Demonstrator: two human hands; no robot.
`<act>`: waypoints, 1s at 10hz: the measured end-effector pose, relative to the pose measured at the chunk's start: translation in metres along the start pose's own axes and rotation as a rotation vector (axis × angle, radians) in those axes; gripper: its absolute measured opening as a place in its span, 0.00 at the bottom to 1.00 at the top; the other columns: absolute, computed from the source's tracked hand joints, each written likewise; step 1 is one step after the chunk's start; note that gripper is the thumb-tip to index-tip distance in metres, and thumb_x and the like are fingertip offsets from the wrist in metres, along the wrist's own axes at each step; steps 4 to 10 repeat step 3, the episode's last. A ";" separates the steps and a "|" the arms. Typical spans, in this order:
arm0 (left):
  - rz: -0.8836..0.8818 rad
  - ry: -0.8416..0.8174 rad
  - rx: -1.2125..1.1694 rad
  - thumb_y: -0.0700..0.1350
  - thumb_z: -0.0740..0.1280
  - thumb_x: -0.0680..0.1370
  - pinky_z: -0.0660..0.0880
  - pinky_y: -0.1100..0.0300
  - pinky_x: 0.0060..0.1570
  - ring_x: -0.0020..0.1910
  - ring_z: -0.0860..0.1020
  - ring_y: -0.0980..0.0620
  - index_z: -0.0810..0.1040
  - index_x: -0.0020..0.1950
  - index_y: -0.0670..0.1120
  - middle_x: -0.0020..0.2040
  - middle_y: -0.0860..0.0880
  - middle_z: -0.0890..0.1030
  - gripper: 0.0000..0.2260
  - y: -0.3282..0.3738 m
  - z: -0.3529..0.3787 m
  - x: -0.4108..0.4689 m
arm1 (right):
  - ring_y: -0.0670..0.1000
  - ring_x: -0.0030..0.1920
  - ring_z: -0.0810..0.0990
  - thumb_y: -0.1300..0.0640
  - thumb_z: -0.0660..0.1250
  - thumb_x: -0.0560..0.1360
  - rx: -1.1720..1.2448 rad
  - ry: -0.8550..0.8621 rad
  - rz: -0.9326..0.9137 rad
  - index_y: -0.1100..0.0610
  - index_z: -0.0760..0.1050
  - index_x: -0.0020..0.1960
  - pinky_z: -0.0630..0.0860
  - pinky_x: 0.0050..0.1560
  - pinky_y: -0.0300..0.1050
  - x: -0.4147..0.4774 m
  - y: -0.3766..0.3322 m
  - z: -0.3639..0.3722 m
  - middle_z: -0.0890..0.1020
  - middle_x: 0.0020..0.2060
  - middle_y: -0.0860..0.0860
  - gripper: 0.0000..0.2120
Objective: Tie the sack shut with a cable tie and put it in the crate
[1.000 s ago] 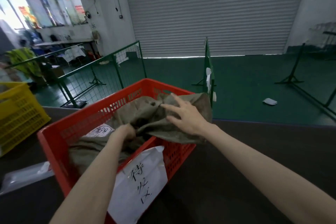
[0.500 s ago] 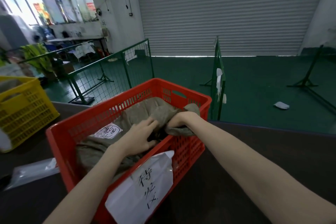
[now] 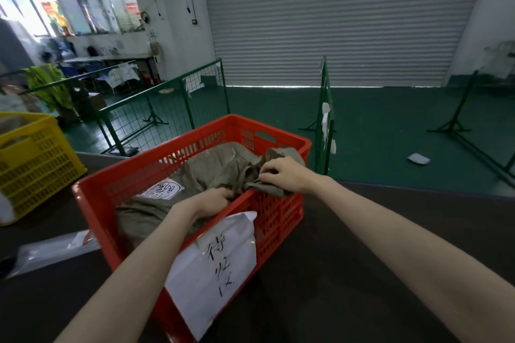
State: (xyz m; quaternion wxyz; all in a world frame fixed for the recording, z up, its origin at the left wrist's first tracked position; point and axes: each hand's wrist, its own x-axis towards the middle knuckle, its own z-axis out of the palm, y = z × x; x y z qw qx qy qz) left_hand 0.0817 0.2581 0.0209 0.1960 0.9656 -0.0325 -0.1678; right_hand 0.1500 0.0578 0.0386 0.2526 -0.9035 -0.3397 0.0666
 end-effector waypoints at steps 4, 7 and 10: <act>0.137 0.687 -0.303 0.38 0.62 0.78 0.75 0.64 0.49 0.49 0.80 0.52 0.82 0.54 0.43 0.52 0.47 0.83 0.10 0.063 0.010 -0.039 | 0.48 0.54 0.80 0.56 0.65 0.76 0.386 0.204 0.090 0.54 0.82 0.53 0.73 0.60 0.46 -0.074 0.038 -0.028 0.83 0.50 0.48 0.09; 0.137 0.687 -0.303 0.38 0.62 0.78 0.75 0.64 0.49 0.49 0.80 0.52 0.82 0.54 0.43 0.52 0.47 0.83 0.10 0.063 0.010 -0.039 | 0.48 0.54 0.80 0.56 0.65 0.76 0.386 0.204 0.090 0.54 0.82 0.53 0.73 0.60 0.46 -0.074 0.038 -0.028 0.83 0.50 0.48 0.09; 0.137 0.687 -0.303 0.38 0.62 0.78 0.75 0.64 0.49 0.49 0.80 0.52 0.82 0.54 0.43 0.52 0.47 0.83 0.10 0.063 0.010 -0.039 | 0.48 0.54 0.80 0.56 0.65 0.76 0.386 0.204 0.090 0.54 0.82 0.53 0.73 0.60 0.46 -0.074 0.038 -0.028 0.83 0.50 0.48 0.09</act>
